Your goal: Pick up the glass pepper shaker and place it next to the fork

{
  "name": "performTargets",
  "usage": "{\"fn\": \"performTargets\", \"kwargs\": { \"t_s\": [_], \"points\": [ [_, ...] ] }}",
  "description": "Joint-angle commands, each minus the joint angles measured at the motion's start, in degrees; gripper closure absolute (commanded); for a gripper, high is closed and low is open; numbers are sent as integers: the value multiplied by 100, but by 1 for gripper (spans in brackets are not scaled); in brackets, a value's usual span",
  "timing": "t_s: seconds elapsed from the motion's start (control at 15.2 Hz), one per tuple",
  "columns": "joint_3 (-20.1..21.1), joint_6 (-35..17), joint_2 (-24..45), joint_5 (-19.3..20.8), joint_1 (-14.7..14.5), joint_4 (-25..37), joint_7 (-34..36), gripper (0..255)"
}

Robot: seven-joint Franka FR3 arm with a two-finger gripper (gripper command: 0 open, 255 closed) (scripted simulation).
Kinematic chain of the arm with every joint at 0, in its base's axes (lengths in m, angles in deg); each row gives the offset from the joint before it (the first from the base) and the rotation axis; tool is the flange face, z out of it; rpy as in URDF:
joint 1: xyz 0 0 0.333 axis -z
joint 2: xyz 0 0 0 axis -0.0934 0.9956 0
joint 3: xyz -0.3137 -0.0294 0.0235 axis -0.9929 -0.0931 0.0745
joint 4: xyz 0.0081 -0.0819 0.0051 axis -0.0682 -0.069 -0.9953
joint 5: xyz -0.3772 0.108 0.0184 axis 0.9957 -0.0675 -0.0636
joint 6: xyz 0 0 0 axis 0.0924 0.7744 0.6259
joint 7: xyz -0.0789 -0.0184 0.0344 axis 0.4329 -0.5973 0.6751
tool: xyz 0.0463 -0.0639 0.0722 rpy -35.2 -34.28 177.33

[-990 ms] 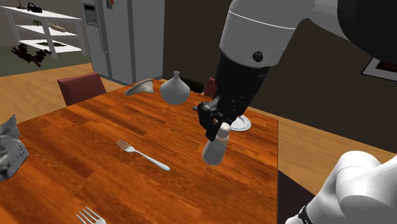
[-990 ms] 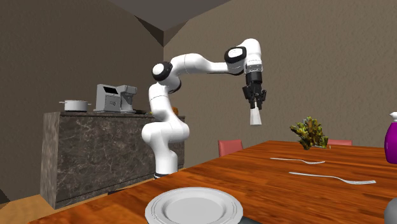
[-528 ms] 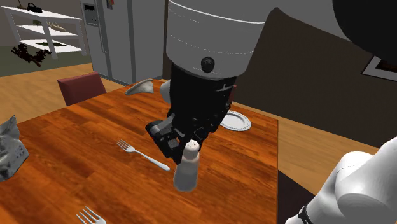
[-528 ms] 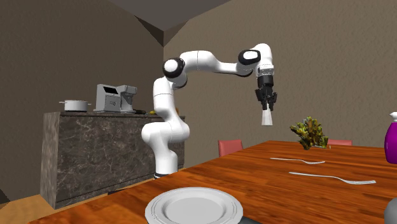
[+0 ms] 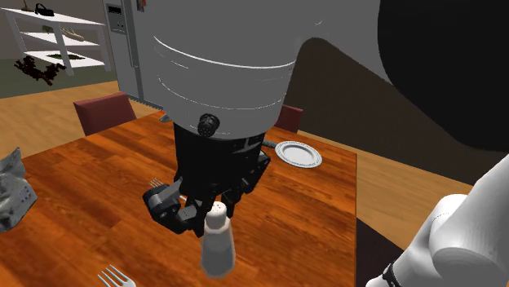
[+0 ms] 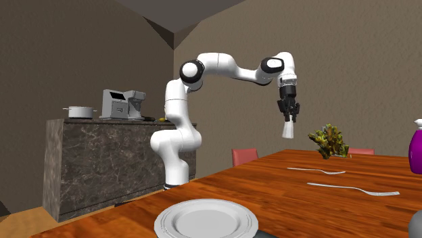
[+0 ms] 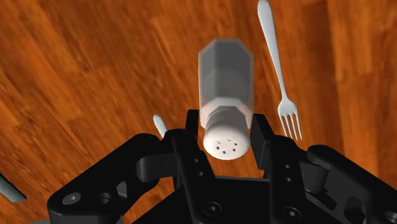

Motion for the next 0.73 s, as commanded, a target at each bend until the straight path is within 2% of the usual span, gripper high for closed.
{"fn": "performTargets", "kwargs": {
  "t_s": [0.0, 0.66],
  "points": [
    [-11, -165, -38, -30, -2, -183, 3, 255],
    [-8, -932, -81, -53, -17, -979, 81, 255]
  ]
}}
